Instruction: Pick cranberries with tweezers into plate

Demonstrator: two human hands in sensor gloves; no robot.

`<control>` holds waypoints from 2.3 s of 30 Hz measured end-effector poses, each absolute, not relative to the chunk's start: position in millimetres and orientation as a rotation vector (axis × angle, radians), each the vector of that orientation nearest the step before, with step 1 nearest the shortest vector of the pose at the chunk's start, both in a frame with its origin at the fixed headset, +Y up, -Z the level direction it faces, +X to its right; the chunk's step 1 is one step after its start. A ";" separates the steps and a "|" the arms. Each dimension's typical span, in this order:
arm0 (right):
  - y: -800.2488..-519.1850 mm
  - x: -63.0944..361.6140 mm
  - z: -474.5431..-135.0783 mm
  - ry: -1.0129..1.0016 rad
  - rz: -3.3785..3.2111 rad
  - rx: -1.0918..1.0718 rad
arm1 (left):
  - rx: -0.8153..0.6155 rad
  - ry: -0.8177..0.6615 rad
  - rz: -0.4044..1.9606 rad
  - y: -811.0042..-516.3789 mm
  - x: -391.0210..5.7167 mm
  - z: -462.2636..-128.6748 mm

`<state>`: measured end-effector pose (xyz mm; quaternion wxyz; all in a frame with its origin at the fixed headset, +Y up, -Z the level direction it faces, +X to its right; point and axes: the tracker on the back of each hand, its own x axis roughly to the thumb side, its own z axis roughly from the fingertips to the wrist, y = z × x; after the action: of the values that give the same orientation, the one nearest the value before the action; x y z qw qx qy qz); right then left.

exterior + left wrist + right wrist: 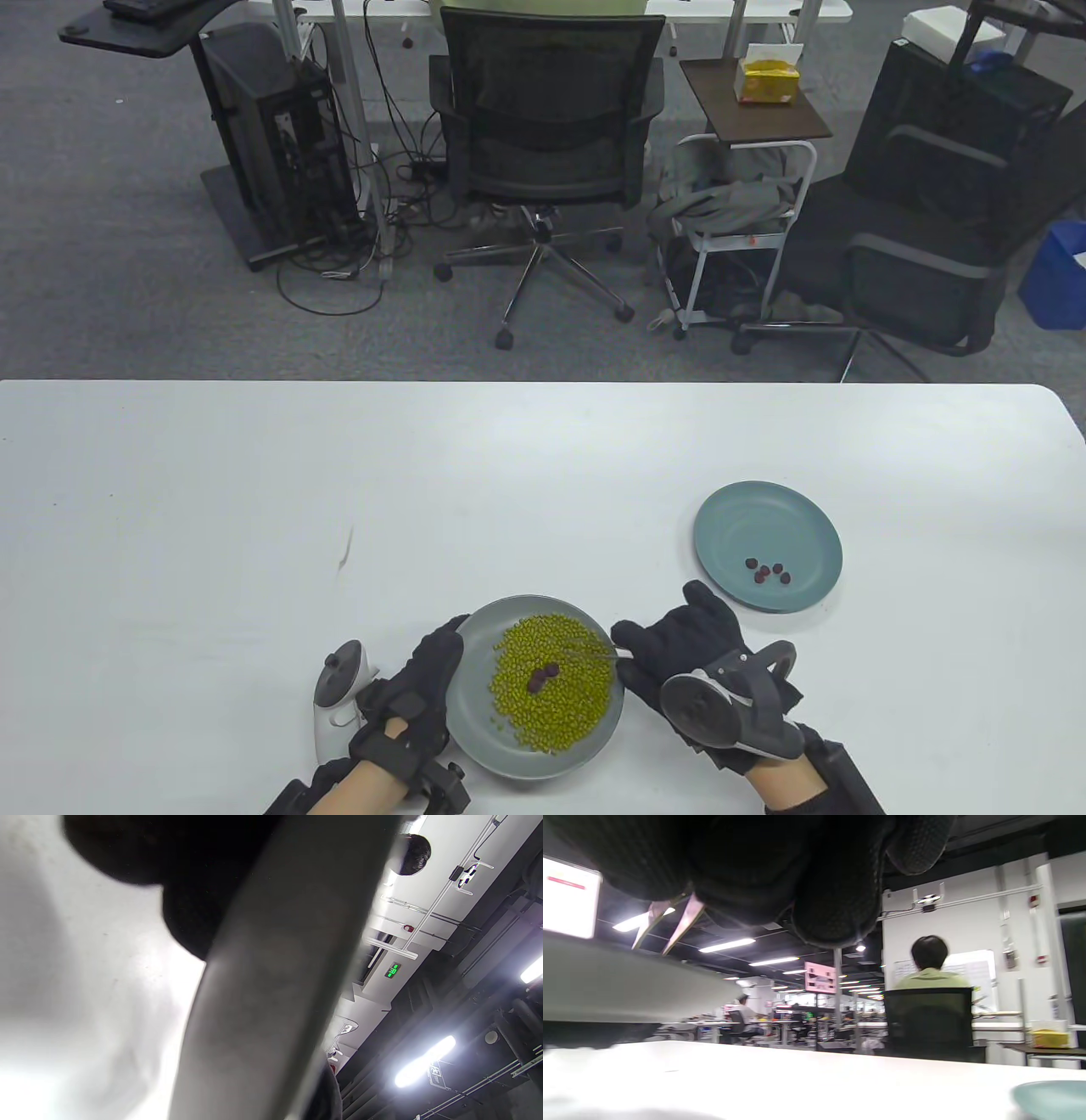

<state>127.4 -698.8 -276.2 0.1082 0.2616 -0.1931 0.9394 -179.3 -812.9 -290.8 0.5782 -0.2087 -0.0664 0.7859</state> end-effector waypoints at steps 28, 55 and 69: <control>-708.9 126.5 -278.3 -0.543 2.815 0.838 | -0.499 -0.161 1.828 -813.6 -178.3 -289.7; -707.0 311.0 -345.1 -0.508 2.849 -0.422 | -0.501 -0.170 1.817 -814.6 -177.7 -289.7; -748.5 332.6 -365.2 -0.198 2.957 -0.662 | -0.509 -0.160 1.808 -818.8 -176.8 -290.3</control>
<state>332.6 -748.5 -365.2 0.0523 -0.2178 -0.0652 0.9724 -176.8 -818.8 -290.3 0.5878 -0.2186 -0.0686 0.7758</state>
